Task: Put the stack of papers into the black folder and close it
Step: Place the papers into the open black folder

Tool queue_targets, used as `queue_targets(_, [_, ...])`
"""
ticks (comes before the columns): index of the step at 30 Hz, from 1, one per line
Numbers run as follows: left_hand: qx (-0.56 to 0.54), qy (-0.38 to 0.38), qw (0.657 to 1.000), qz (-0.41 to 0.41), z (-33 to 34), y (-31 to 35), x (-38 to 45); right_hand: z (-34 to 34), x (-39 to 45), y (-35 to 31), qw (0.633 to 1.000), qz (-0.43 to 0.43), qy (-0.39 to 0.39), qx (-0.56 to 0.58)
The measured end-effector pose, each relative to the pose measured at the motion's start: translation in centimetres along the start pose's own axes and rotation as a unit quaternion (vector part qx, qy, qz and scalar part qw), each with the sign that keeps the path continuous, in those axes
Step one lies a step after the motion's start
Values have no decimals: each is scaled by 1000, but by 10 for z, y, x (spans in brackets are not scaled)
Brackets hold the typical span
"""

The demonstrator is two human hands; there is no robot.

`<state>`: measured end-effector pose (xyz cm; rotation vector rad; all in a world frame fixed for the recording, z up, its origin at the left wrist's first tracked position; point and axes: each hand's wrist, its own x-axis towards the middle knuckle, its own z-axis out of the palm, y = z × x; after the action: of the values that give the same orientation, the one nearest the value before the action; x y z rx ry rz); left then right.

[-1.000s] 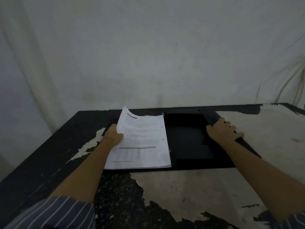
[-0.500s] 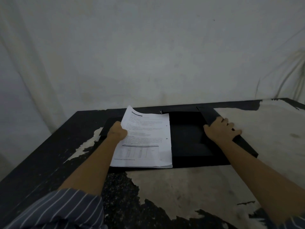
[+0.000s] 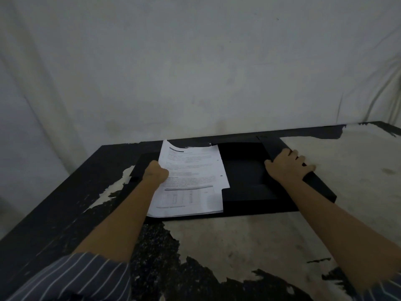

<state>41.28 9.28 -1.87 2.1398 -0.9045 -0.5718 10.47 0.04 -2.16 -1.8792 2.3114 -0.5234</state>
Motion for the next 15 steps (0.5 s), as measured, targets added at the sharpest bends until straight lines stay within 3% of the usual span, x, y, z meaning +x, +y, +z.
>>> queue_targets(10, [-89, -92, 992, 16, 43, 36, -34, -4, 0, 2, 1000, 2, -10, 15])
queue_targets(15, [-1, -152, 988, 31, 63, 57, -47, -10, 5, 6, 999, 14, -22, 43])
